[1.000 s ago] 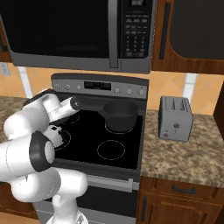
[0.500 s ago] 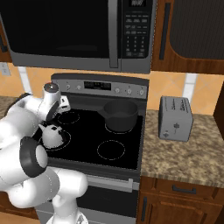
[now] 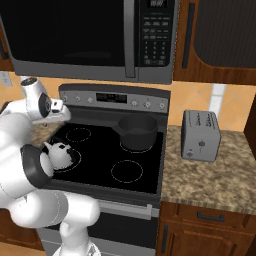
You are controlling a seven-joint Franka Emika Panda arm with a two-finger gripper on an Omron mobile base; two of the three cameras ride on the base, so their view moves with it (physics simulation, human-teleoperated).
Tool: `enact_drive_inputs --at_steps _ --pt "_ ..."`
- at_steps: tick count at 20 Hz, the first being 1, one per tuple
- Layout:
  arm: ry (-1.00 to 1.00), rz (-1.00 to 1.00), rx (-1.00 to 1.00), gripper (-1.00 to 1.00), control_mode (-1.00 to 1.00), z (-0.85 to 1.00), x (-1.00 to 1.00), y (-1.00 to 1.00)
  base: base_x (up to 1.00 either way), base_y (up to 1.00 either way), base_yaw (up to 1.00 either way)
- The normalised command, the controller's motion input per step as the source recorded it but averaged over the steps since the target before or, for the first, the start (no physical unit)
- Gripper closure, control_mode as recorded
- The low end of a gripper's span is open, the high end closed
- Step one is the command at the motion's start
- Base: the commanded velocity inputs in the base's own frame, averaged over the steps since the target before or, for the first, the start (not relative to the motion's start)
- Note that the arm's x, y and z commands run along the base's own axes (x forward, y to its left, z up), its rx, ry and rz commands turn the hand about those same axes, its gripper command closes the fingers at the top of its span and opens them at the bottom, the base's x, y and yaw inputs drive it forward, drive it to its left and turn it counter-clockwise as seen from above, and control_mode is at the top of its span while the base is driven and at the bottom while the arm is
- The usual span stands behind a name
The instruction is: Pick the kettle from the counter and place it on a stove burner. Then turn the burner on.
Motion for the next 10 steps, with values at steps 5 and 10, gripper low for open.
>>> enact_drive_inputs --at_steps 5,10 --pt "-0.25 -0.09 0.0 -1.0 -1.0 0.29 0.01 0.24 0.0 0.0 0.0" --pt "-0.25 -0.1 0.0 -1.0 -1.0 0.0 0.18 0.01 0.0 0.0 0.0"
